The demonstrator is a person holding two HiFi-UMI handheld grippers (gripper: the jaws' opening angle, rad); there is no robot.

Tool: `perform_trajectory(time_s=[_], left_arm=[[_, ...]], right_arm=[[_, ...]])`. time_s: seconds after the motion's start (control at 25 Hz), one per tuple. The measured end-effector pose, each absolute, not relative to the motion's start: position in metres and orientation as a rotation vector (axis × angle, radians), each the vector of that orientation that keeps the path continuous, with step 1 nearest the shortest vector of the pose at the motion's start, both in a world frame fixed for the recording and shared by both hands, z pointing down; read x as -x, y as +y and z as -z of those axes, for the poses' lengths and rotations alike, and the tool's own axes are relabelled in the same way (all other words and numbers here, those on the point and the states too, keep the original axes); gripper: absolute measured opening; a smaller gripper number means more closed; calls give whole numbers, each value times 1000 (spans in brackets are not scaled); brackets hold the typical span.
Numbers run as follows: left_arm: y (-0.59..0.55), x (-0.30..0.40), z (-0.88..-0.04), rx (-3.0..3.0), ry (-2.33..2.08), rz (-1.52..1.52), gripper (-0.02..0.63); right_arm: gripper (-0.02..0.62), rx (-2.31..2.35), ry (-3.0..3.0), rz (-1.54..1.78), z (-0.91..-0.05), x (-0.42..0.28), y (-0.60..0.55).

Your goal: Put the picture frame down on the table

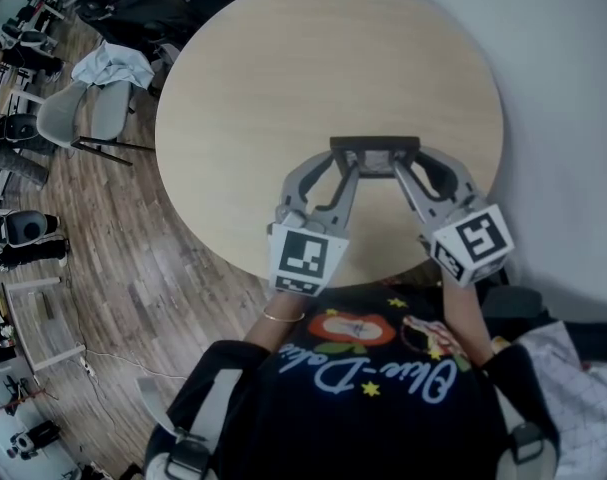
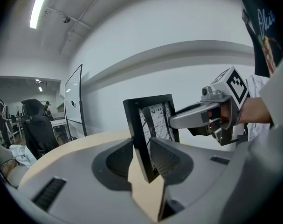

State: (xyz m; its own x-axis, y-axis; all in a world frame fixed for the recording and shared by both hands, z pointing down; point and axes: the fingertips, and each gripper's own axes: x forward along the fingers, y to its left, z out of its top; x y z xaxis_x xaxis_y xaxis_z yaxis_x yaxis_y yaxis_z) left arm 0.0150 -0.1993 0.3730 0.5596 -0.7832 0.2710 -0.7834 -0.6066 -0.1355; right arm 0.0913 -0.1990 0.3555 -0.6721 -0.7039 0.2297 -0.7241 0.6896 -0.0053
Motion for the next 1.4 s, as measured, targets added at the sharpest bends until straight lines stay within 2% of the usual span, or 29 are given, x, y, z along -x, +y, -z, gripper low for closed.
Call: perform_trajectory(time_s=[1.4], left_arm=[[-237,4,-470,-2607,-1227,-635,97]], right_arm=[[69,-1106,-2531,-414,-449,-74,-240]])
